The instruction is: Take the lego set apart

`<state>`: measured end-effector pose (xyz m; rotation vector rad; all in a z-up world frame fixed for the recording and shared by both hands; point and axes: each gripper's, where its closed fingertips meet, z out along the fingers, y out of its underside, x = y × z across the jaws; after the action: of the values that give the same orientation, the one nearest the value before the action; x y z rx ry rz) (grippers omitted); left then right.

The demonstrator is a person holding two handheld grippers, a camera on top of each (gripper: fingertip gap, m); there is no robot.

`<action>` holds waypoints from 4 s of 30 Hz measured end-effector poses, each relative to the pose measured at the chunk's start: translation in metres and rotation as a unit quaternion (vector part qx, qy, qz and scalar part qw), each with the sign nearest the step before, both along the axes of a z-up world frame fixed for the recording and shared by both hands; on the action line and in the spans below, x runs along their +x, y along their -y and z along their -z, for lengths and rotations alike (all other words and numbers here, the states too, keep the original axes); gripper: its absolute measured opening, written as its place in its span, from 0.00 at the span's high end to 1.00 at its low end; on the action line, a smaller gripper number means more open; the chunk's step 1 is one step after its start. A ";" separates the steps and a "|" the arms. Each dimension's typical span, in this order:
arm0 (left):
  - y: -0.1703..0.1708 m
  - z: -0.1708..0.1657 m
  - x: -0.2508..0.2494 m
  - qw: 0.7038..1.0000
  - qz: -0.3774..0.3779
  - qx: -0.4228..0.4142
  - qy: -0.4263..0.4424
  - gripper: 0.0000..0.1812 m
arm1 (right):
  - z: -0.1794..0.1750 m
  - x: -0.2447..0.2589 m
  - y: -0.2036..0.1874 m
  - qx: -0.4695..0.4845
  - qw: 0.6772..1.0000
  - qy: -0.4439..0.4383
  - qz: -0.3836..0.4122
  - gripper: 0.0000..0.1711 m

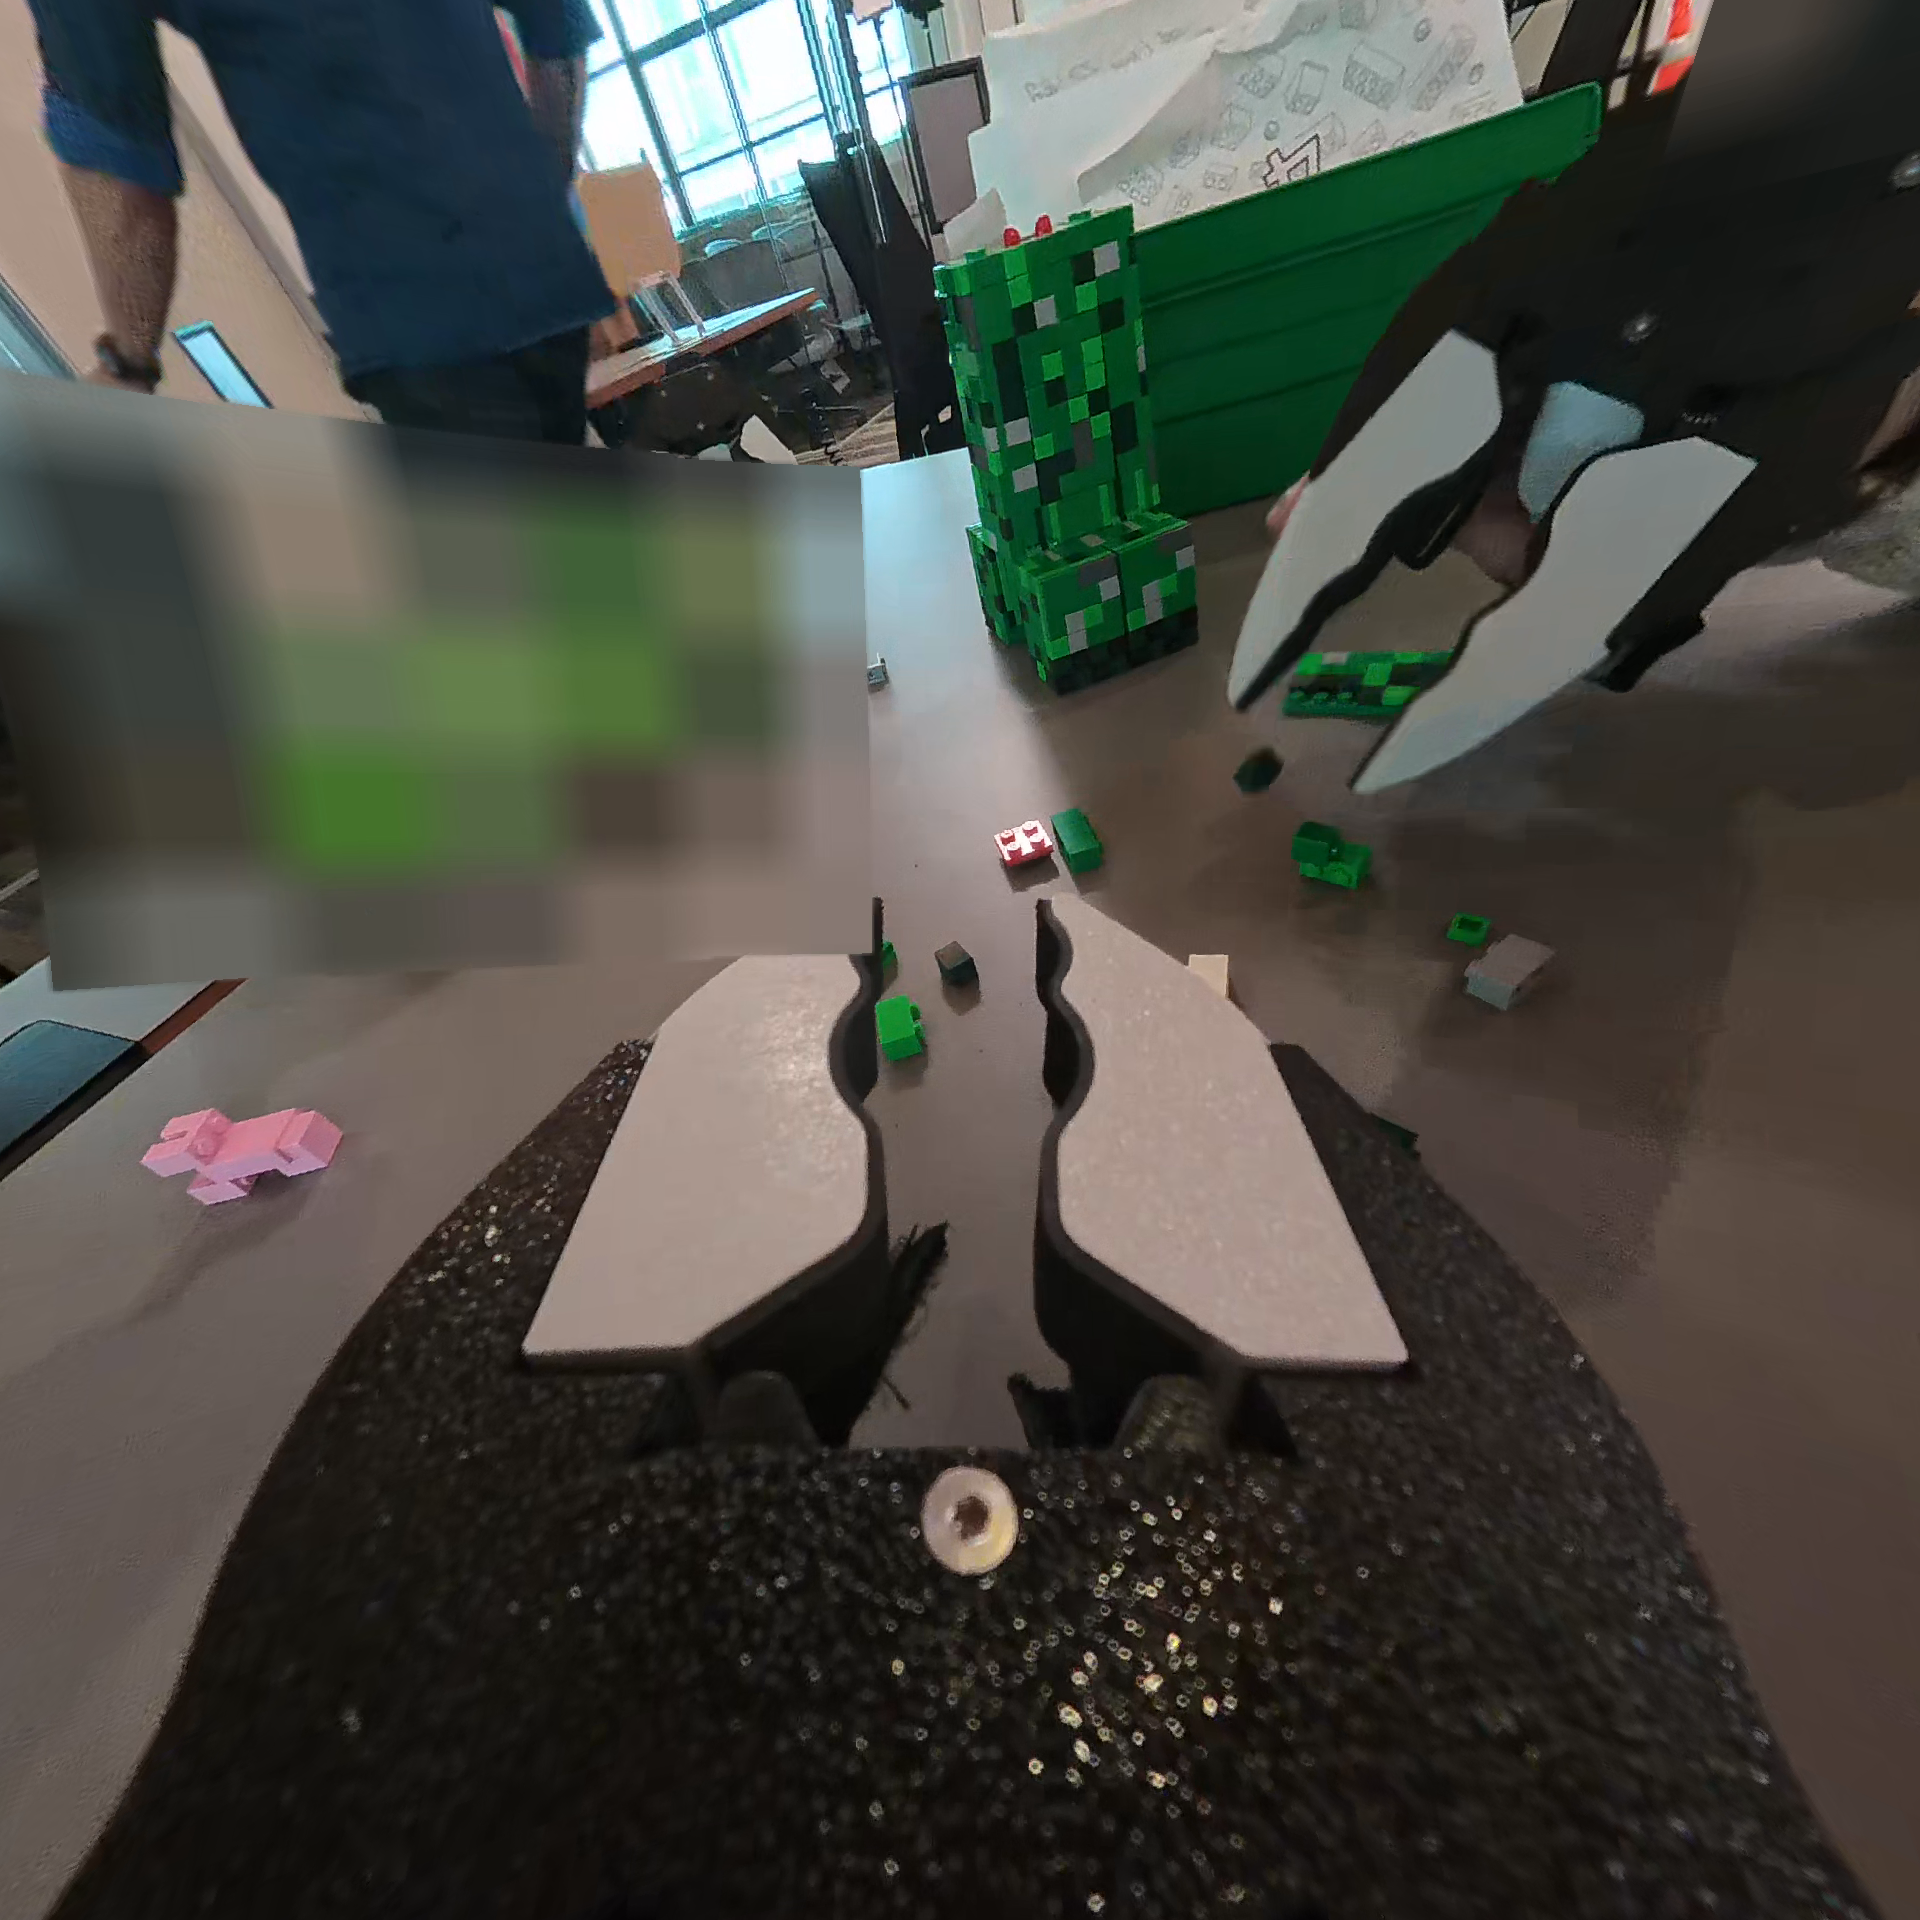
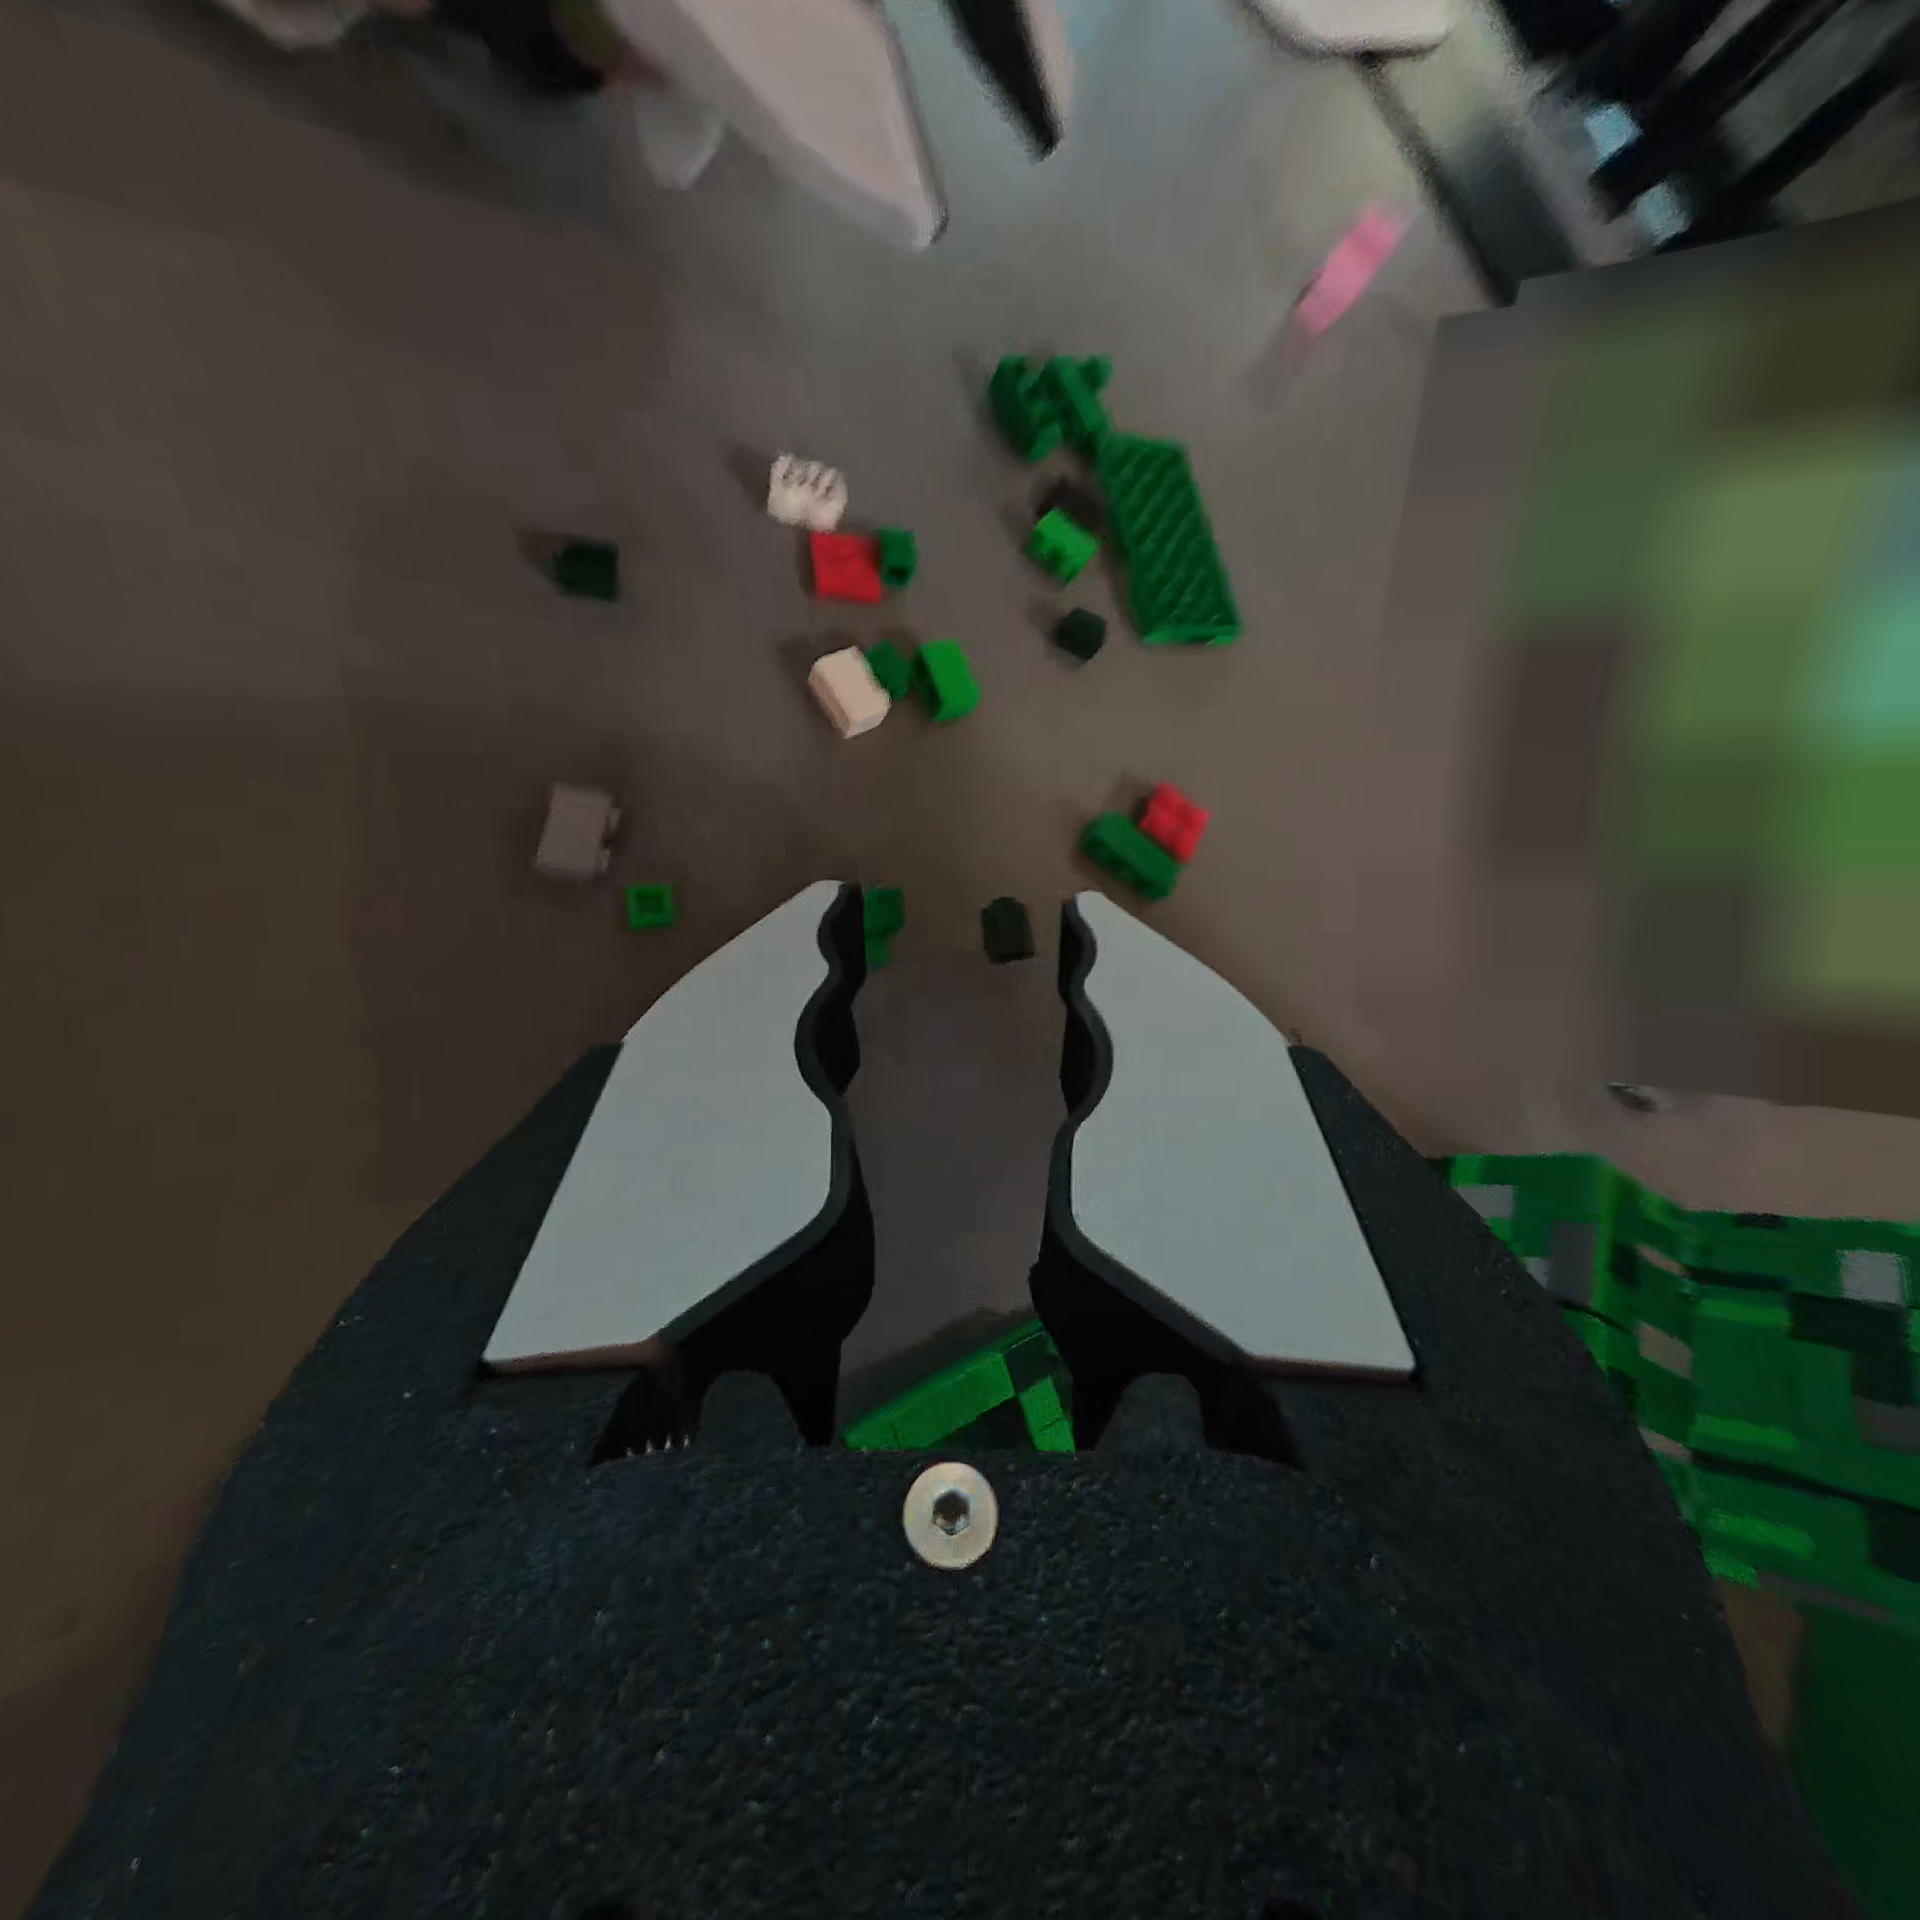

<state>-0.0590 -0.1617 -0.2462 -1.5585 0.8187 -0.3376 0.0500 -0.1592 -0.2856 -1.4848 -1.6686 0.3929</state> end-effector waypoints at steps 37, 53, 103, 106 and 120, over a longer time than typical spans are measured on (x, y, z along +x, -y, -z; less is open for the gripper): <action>0.001 0.002 0.004 0.997 -0.005 0.058 -0.057 0.87 | -0.043 0.024 -0.063 0.122 0.945 -0.227 0.203 0.90; -0.004 0.002 -0.009 0.993 -0.055 0.074 -0.073 0.88 | -0.045 0.020 -0.060 0.123 0.945 -0.238 0.186 0.90; 0.013 -0.020 -0.020 0.996 -0.043 0.072 0.041 0.90 | -0.060 0.046 -0.068 0.127 0.950 -0.224 0.177 0.91; 0.016 -0.019 -0.016 0.996 -0.036 0.079 0.028 0.90 | -0.046 0.050 -0.064 0.043 0.986 -0.130 0.097 0.90; 0.016 -0.015 -0.010 0.995 -0.031 0.093 -0.009 0.90 | 0.026 0.082 -0.014 -0.212 0.924 -0.010 0.318 0.54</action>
<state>-0.0695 -0.1777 -0.2316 -1.4123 0.7908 -0.1958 0.1322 -0.1447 -0.3114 -2.2281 -1.0228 0.4154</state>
